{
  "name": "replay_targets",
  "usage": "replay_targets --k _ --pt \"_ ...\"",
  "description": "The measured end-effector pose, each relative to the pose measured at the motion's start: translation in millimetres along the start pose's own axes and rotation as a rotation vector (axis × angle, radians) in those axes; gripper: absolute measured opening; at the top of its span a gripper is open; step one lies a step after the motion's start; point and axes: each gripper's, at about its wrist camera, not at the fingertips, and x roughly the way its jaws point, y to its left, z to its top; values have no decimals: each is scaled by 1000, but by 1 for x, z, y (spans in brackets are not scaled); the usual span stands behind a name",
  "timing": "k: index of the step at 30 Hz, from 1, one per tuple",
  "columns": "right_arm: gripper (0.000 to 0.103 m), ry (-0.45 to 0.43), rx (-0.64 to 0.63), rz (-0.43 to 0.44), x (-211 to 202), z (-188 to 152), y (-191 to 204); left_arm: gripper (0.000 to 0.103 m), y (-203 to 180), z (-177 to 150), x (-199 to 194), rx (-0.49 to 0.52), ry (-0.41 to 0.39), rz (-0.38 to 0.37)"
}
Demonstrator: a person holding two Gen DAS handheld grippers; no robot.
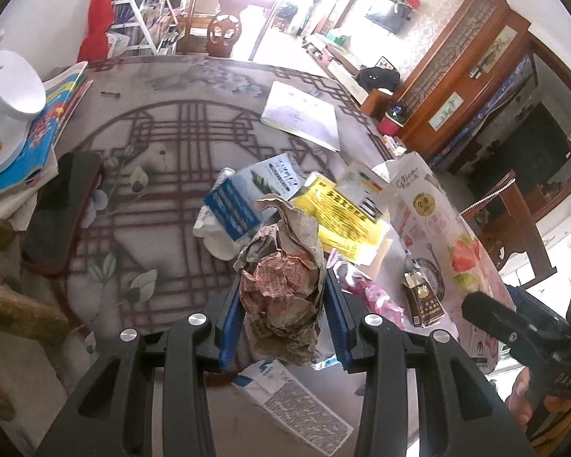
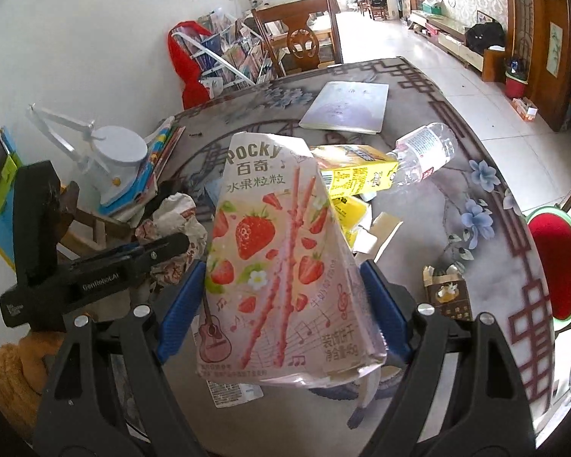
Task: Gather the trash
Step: 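Grasp the pink Pocky strawberry box with the right gripper, then carry the paper wad and Pocky box to the red bucket and release both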
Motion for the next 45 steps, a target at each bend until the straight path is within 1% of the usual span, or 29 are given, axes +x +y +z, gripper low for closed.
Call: replay_targets --k 4,7,17,26,30,36,41,45 --pt "80 -26 2 10 -9 7 -11 37 -12 1 4 7 -1 4" --pt "80 -30 5 17 -13 10 -21 37 -22 2 8 6 0 7" --pt "80 -11 0 47 -20 21 -68 37 -67 5 26 -1 -3 18" --pt "80 -8 15 48 -29 27 -116 37 -108 6 42 6 -3 26" --pt "80 -12 45 22 -35 28 -142 37 -131 7 51 24 6 14" --pt "80 -24 128 -56 -51 23 -198 37 -175 12 73 82 37 -34" --pt "80 -35 241 -130 -67 10 -256 37 -219 15 103 144 89 -88" --pt "80 -39 332 -180 -76 -2 -296 37 -260 16 129 221 129 -139"
